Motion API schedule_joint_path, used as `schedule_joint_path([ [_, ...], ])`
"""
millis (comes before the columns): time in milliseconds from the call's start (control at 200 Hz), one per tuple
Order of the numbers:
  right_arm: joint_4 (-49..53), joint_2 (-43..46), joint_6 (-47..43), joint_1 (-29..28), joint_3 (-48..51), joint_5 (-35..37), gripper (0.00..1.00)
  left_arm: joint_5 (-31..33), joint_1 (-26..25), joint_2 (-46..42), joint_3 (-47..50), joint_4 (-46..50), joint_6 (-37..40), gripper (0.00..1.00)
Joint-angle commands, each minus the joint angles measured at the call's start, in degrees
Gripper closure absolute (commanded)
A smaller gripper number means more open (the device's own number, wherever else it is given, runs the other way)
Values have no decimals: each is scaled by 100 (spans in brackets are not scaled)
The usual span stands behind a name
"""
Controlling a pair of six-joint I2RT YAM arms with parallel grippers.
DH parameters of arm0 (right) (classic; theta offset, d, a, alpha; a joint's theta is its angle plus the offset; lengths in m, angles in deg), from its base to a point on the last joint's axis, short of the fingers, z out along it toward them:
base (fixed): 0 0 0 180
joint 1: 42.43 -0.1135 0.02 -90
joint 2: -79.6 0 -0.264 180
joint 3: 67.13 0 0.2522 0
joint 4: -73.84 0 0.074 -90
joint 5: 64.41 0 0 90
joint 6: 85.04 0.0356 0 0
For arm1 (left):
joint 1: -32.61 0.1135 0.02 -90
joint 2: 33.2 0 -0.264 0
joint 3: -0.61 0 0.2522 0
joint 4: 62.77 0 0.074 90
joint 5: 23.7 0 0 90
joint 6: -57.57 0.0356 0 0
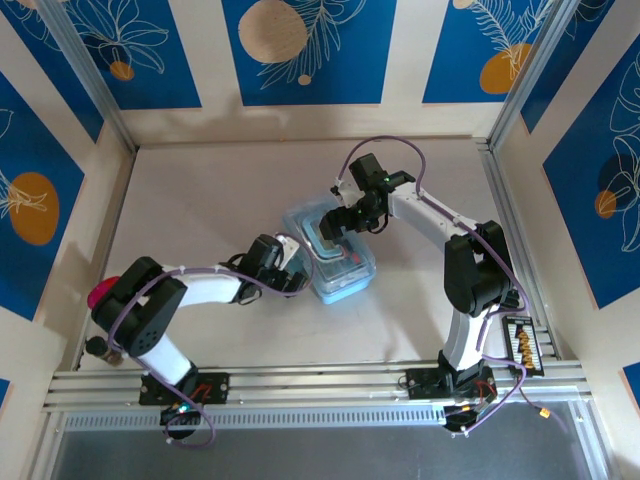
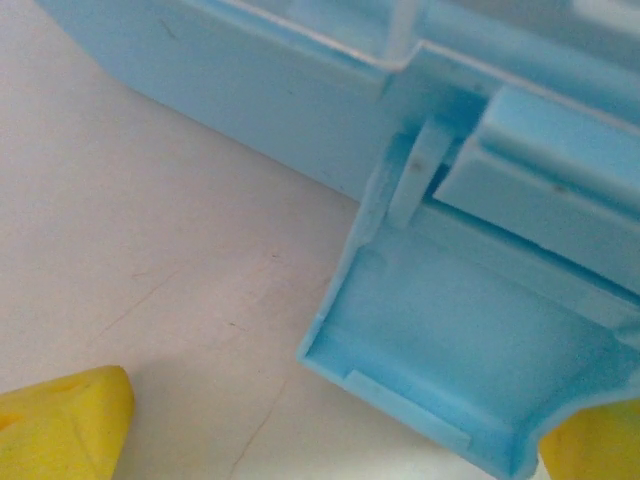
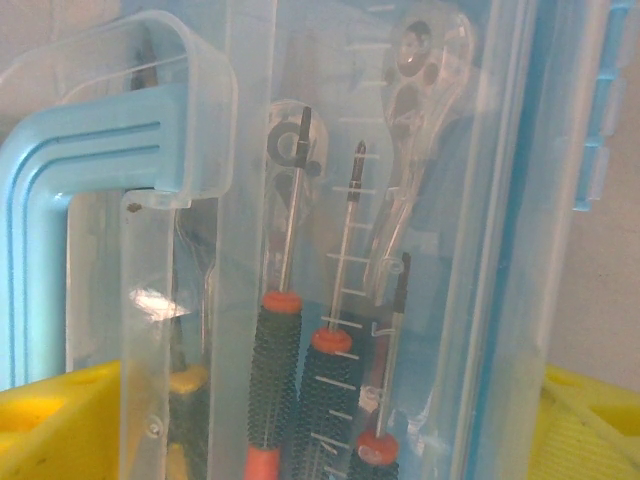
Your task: Pack the tool kit
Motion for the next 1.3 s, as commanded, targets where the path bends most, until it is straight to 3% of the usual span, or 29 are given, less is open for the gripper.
schedule_joint_path([
  [0,1017,-350,-143,-96,313,-438,14,1041,48,-28,-60,-113,-132,0],
  [865,1001,-314,-130,-137,392,-455,14,1299,56,-1101,72,318,-99,0],
  [1296,995,-314,-130,-145,402,-456,14,1310,58,-1053,76,143,-63,0],
])
